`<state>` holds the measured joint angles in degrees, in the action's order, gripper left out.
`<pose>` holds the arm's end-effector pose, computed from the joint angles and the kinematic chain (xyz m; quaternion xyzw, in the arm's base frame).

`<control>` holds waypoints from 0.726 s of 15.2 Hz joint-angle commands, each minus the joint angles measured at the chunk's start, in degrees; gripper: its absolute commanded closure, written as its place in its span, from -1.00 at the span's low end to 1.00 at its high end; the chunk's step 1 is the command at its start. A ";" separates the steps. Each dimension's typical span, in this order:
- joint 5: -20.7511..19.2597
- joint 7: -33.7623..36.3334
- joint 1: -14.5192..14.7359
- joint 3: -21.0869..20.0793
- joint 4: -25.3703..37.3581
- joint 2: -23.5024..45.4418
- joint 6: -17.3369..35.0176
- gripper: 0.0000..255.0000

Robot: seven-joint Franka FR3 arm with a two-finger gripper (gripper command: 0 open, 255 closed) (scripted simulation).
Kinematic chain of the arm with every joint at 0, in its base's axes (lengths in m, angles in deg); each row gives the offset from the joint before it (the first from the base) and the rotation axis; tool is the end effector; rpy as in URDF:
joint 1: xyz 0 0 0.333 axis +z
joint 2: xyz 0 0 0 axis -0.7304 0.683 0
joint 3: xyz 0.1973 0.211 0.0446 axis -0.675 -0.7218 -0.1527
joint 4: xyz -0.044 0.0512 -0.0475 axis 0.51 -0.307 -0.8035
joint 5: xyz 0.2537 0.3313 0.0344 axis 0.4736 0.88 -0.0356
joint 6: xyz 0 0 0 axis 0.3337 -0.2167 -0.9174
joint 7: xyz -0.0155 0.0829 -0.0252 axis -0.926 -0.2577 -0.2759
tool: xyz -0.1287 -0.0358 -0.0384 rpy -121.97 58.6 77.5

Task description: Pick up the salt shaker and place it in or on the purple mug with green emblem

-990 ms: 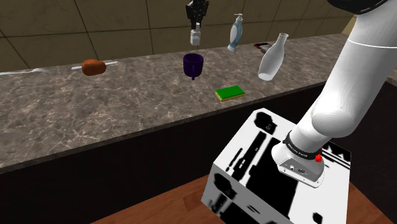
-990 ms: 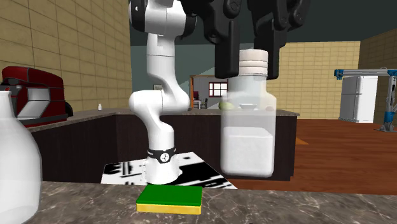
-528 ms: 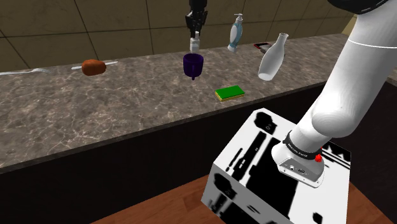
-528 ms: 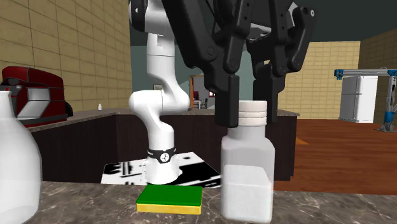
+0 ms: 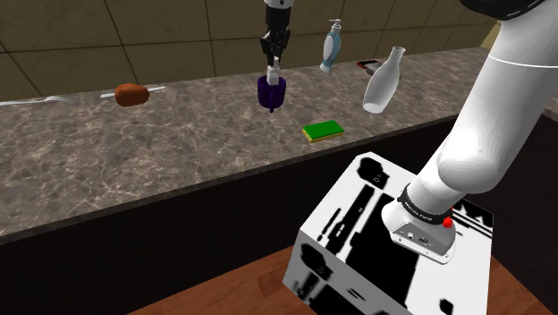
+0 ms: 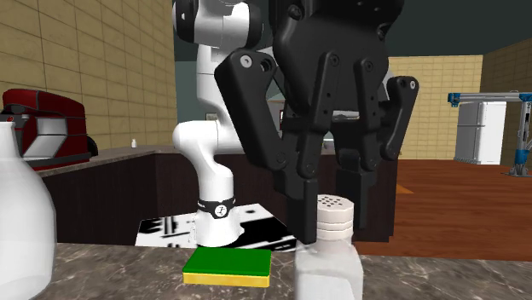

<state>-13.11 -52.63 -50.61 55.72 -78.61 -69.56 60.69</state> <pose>0.6438 -0.0558 0.4131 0.9997 0.0207 0.0100 0.0032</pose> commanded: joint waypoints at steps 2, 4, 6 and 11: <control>0.00 0.02 0.01 -0.01 -0.34 0.21 0.59 1.00; 0.00 0.02 0.01 -0.01 -0.34 0.21 0.59 1.00; 0.00 0.02 0.01 -0.01 -0.34 0.21 0.59 1.00; 0.00 0.02 0.01 -0.01 -0.33 0.21 0.58 -1.00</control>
<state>-13.12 -52.61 -50.60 55.71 -78.94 -69.35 61.26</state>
